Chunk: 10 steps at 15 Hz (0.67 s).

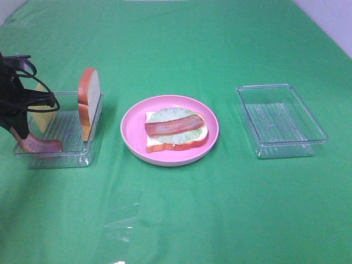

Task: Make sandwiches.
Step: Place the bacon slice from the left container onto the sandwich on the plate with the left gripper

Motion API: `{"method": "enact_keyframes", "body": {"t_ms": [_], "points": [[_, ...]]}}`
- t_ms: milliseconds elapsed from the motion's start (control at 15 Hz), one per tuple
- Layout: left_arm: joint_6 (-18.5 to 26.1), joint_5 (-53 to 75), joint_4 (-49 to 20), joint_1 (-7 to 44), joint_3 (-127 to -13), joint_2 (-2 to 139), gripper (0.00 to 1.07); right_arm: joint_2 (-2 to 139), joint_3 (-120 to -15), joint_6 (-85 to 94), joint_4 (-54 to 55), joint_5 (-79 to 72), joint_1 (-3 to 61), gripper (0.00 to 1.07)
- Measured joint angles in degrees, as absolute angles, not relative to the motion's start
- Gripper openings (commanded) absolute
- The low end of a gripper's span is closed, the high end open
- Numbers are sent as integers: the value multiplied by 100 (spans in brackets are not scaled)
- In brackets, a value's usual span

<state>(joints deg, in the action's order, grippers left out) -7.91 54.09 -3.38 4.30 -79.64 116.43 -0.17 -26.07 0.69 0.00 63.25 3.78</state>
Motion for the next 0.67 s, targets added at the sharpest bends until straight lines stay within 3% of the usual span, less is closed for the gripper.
{"method": "enact_keyframes", "body": {"t_ms": [467, 667], "points": [[-791, 6853, -435, 430, -9150, 11643, 0, -17, -2607, 69, 0, 6325, 378, 98], [-791, 6904, -625, 430, -9786, 11545, 0, -17, -2607, 69, 0, 6325, 378, 98]]}}
